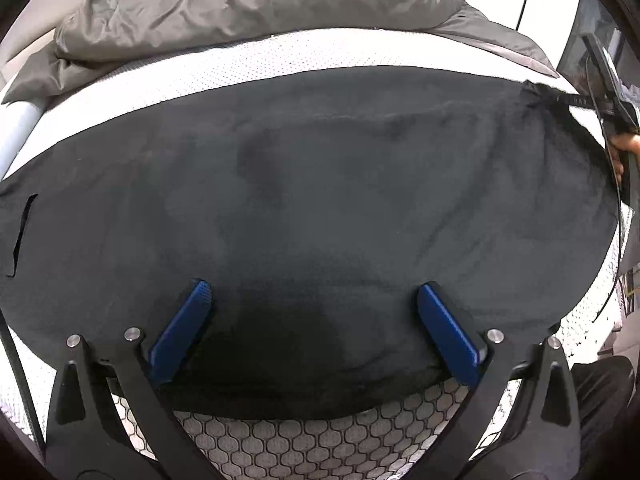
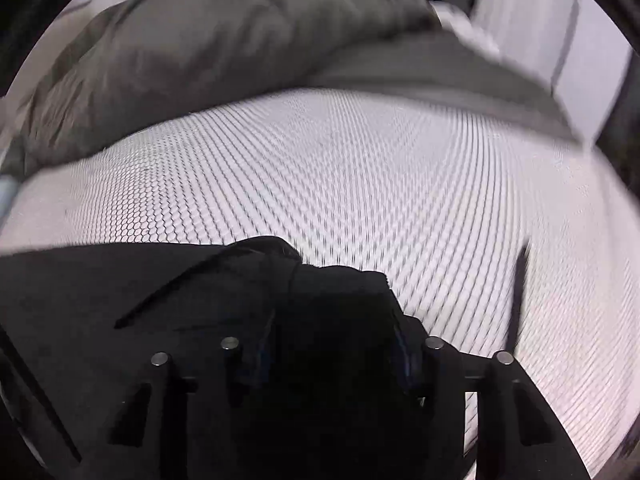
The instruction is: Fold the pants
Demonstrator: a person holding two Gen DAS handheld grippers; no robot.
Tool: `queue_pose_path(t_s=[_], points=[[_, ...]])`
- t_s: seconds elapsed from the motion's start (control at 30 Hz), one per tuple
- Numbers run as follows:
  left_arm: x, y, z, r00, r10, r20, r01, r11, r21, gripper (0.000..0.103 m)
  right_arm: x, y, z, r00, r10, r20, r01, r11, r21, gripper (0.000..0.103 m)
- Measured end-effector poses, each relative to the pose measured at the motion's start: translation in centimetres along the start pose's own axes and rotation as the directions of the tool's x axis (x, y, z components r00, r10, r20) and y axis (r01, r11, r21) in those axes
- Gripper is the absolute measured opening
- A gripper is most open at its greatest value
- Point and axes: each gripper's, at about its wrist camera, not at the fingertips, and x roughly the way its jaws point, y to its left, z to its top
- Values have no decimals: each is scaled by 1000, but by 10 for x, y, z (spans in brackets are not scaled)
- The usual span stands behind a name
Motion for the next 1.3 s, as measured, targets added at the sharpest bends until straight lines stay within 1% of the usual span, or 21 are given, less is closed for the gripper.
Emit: queue_pose_path(t_s=[0.1,0.13,0.17,0.2,0.33,0.4,0.47,0.53,0.6,0.63,0.67,0.73,0.8,0.9,0.93,0.97,1.0,1.07,1.13,1.27,1.3], points=[[2,1,2,1000,-10,-1,10,1000,12,103,13,-11,12,1000,11,-17,-10,1000,21,51],[3,2,3,1000,-14,-3,14,1000,12,103,23,-16,11,998,-18,-56,20,999,39,58],[3,3,3,1000,-16,-3,16,1000,10,103,31,-18,9,996,-39,-86,43,998,44,76],[3,3,4,1000,-15,-4,15,1000,8,103,32,-20,7,995,-37,-90,42,998,55,80],[1,2,5,1000,-4,3,4,1000,1,103,-27,-13,-15,994,-80,72,73,993,88,80],[-5,0,6,1000,12,27,-12,1000,-18,102,-68,11,-41,986,-6,166,-1,999,42,80],[-18,-7,8,995,-5,101,7,1000,-20,102,-86,46,-66,984,91,154,-86,996,-37,79],[-26,-19,9,988,-48,148,45,999,26,102,-97,79,-88,976,152,159,-137,985,-105,66],[-23,-35,7,989,-50,138,38,996,83,102,-97,126,-107,956,269,113,-248,954,-171,48],[-15,-45,5,994,-33,104,22,994,111,102,-94,139,-111,950,298,91,-275,940,-200,48],[-5,-51,3,998,-12,66,4,992,124,102,-86,162,-122,953,301,41,-278,918,-284,48],[0,-53,1,998,-3,62,-4,993,122,102,-77,175,-137,974,221,42,-189,908,-375,47],[-2,-48,2,998,-27,60,21,994,104,102,-76,152,-137,980,189,66,-157,929,-334,48],[-3,-35,0,998,-28,55,25,998,61,103,-66,67,-133,996,29,89,-23,997,-73,54],[-4,-34,0,998,-29,57,26,998,58,103,-62,39,-135,994,74,83,-75,997,10,51],[-4,-33,1,998,-28,57,25,998,57,103,-57,22,-136,985,153,77,-159,984,75,35],[-3,-33,1,998,-27,56,24,998,58,103,-55,8,-137,973,215,80,-224,966,127,30],[-3,-31,1,998,-18,56,15,998,54,103,-63,10,-137,974,203,99,-214,971,109,30],[-4,-29,6,998,-18,62,15,999,37,103,-77,18,-139,979,168,113,-179,980,88,37],[-21,-35,9,990,-86,111,82,996,43,102,-126,-12,-164,961,140,237,-199,949,246,93],[-26,-38,9,986,-109,128,102,993,62,102,-130,-23,-169,959,138,248,-212,930,300,94]])
